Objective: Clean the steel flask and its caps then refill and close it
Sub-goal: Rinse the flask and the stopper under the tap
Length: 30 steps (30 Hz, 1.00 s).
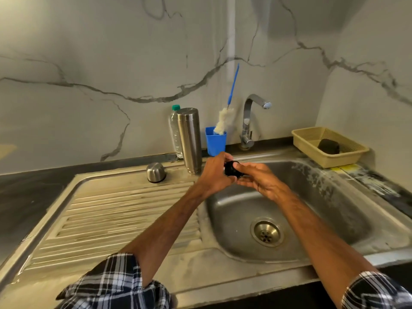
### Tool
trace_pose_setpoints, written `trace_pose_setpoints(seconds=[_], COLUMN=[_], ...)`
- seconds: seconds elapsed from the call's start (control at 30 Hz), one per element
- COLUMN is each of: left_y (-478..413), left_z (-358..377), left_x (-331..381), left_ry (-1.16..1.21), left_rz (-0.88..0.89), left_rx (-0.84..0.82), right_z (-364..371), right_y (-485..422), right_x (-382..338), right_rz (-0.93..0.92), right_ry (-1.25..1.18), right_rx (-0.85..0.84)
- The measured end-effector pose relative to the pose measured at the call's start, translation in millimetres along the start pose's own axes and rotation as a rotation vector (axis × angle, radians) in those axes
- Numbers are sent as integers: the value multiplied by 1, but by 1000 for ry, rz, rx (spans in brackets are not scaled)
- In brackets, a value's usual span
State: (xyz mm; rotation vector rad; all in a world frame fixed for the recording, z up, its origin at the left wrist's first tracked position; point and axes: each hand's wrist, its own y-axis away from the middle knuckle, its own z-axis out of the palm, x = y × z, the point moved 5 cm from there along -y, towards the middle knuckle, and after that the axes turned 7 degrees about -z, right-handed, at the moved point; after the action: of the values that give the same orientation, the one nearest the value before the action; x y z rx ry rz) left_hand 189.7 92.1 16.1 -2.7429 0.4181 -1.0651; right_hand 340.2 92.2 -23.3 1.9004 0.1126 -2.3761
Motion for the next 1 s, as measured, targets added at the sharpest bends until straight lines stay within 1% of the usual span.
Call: trace_pose_setpoints(seconds=[0.07,0.17,0.3,0.47,0.57,0.7,0.87,1.0], left_y=[-16,-47,-93,-140,-161,-176,-178,-179], left_z=[11,24,33,46,58,62,65,67], left_x=[3,7,19,33,37,38,31,23], left_ry=[-24,-58,-77,-49,-121,-230,-175,-1], left_rz=[-22,-41,-57,-37,-3,46,17,-15], left_rx=[-20,-7,49,89,90,174,205,215], right_z=[-15,-33,-50,-63,-67,-73,-77,-76], right_y=[-7,-18,-30,-36,-38,-44,-46,-45], right_x=[3,6,15,20,22,27,29,28], right_rz=[-7,-22,-29,-39,-35,-21,-15,-14], right_ry=[-69,-163,-190,-190,-193,-175,-176,-179], right_rx=[114,249,345,390,394,405,405,399])
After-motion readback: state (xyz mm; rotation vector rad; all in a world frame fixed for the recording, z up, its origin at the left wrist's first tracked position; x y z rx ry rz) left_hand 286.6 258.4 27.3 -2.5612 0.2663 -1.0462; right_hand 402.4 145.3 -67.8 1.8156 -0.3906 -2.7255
